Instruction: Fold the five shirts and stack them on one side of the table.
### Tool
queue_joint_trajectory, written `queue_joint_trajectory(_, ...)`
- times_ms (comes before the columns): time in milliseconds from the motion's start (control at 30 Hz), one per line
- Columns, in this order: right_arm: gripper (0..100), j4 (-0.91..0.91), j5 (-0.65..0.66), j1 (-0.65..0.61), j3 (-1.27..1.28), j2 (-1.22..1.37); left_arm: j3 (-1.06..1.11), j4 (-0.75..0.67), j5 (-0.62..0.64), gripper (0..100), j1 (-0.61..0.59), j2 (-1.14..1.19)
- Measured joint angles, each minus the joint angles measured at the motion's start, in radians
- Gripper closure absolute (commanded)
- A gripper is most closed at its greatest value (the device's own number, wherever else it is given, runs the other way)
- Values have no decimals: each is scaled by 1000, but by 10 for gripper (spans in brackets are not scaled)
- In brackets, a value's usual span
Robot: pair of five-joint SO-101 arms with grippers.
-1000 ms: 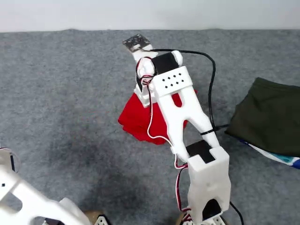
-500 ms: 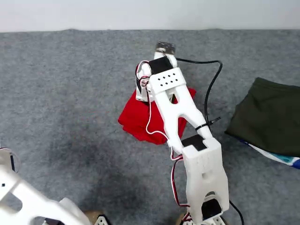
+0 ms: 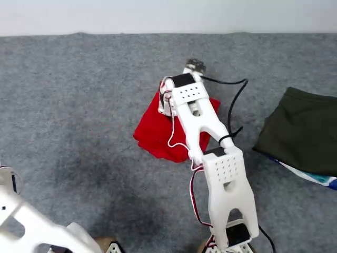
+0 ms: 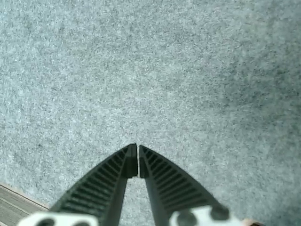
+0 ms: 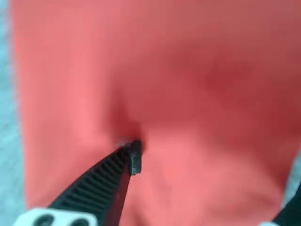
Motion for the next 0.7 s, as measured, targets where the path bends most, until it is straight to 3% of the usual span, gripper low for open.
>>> queue_joint_trajectory(100, 638, -25, -8, 6, -20, 46, 0, 0, 0, 985, 0, 0)
queue_joint_trajectory(300, 998, -3, -2, 25, -71, 84, 0, 0, 0, 985, 0, 0)
queue_joint_trajectory(400, 952, 23, 49, 58, -74, 84, 0, 0, -2, 985, 0, 0)
queue_joint_trajectory(700, 990, 141, 164, 100, -138, 98, 0, 0, -2, 985, 0, 0)
